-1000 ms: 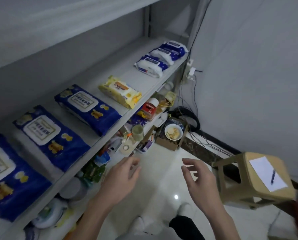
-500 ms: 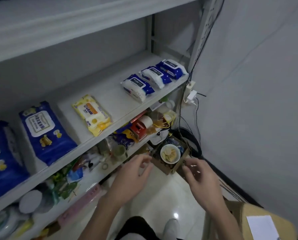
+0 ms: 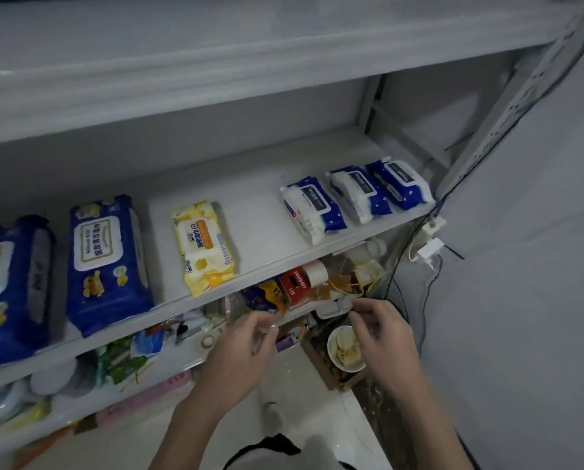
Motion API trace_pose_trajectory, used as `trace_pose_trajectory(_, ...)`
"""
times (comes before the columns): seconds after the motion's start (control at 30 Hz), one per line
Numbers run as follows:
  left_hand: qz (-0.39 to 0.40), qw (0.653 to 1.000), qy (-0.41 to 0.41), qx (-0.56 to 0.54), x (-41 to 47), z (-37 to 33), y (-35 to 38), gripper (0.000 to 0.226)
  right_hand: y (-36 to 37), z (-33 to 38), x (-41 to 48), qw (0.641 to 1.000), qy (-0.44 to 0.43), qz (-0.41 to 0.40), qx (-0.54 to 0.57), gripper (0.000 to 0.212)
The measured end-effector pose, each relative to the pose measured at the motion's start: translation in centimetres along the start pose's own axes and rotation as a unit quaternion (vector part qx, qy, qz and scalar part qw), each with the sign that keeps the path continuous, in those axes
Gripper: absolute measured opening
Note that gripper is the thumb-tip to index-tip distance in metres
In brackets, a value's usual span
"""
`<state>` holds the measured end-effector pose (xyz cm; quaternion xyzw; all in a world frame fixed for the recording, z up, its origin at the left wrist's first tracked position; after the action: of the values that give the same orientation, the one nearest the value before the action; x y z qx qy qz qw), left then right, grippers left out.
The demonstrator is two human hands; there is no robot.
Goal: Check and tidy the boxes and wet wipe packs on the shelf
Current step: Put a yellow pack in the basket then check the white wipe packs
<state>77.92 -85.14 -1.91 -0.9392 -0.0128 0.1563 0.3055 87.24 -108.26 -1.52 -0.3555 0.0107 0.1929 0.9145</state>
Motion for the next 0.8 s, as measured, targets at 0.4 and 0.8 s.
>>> trace_pose_trajectory(0.4,-0.078,0.994,-0.070,0.017,5.3,-0.5,-1.0,0.019,-2.7,2.1,15.0,0.996,-0.038,0.046,-0.066,0.030)
trace_pose_trajectory(0.8,-0.170,0.974,-0.149,0.024,6.9,-4.3,1.7,0.025,0.6,2.6,29.5,0.965,0.049,0.172,-0.190,0.080)
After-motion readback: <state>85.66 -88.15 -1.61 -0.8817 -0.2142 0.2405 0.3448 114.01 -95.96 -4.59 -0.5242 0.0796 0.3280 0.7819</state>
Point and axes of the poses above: each hand's wrist, its own x-axis towards the middle knuckle, its own y-axis out of the palm, z = x × y, the point moved 4 cm from there along x, towards the middle knuckle, and after that the axes turned 12 degrees about z, right-handed, at the moved point
